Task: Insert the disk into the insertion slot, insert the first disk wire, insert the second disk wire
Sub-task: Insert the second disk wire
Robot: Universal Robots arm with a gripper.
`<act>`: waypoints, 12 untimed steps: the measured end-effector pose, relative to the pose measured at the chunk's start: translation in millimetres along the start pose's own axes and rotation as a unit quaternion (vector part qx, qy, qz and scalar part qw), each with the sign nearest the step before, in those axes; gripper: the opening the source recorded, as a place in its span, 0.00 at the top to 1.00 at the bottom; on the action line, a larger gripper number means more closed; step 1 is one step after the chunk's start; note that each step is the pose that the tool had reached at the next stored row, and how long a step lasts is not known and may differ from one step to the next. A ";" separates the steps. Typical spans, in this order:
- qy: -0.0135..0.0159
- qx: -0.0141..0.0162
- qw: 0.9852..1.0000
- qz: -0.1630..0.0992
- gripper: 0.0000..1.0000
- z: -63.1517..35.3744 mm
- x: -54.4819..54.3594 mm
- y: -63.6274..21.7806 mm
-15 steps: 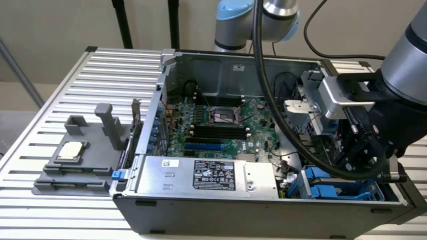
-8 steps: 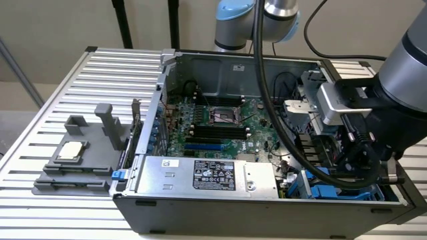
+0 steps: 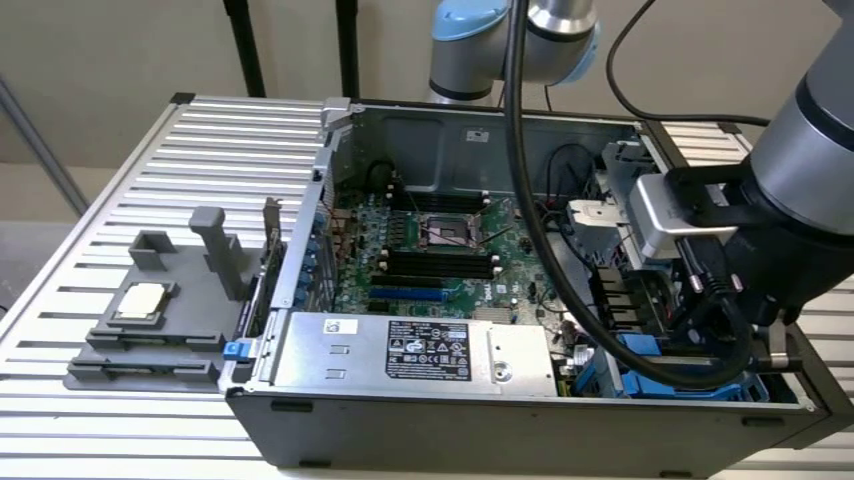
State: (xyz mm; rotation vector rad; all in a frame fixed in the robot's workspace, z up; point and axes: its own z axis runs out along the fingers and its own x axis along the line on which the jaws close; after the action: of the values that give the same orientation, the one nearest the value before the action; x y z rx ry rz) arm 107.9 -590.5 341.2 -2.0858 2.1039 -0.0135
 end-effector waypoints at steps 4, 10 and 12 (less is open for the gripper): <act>0.000 0.000 1.000 0.000 0.84 0.2 0.0 0.0; 0.000 0.000 1.000 0.000 0.84 0.4 0.1 0.0; 0.000 0.000 1.000 0.000 0.84 0.3 0.4 0.0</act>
State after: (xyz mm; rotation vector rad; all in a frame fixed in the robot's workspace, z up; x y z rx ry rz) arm 107.9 -590.8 340.9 -2.0856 2.1035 -0.0133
